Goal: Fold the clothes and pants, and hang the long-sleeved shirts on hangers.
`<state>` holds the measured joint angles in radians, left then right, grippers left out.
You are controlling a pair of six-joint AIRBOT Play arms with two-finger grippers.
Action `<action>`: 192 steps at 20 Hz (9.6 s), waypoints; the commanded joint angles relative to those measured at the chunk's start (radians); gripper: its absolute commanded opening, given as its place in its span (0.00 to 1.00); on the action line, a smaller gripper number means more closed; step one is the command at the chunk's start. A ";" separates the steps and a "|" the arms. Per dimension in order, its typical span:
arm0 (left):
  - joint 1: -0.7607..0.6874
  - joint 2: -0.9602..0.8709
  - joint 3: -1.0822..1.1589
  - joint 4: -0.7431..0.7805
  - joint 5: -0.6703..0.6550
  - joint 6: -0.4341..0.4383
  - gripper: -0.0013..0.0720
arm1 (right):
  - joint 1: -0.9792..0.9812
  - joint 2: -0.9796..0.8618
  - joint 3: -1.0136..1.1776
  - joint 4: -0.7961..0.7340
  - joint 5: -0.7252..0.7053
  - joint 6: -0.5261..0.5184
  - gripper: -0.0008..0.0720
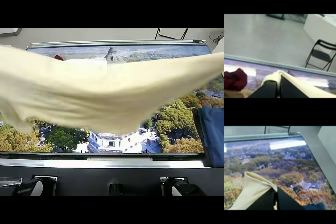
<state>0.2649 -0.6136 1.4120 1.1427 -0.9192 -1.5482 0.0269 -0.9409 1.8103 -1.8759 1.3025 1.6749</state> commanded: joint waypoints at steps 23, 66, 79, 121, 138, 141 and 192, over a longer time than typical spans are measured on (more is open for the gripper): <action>0.026 -0.093 -0.917 -0.201 -0.003 0.049 0.05 | -0.402 -0.465 -0.807 0.621 0.270 -0.095 0.74; 0.026 -0.203 -0.013 -0.114 -0.197 0.030 0.05 | -0.310 -0.075 -0.179 0.489 -0.045 -0.133 0.07; -0.136 -0.811 -0.313 -0.174 -0.031 0.030 0.08 | -0.234 -0.735 -0.329 0.953 -0.150 0.019 0.09; 0.020 -0.734 -0.576 -0.373 -0.322 0.308 0.05 | -0.320 -0.608 -0.661 0.844 0.087 -0.248 0.06; 0.020 -0.041 0.460 -0.275 -0.082 0.210 0.05 | -0.319 0.140 0.253 0.562 -0.124 -0.210 0.07; 0.021 -0.048 0.505 -0.229 -0.083 0.152 0.05 | -0.319 0.166 0.253 0.544 -0.204 -0.147 0.07; -0.227 -0.881 -0.365 0.015 -0.291 0.108 0.05 | -0.365 -0.612 -0.626 0.617 0.062 -0.148 0.07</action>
<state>0.0162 -1.4960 1.0660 1.1339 -1.2098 -1.4464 -0.3378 -1.5509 1.1961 -1.2358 1.3556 1.5051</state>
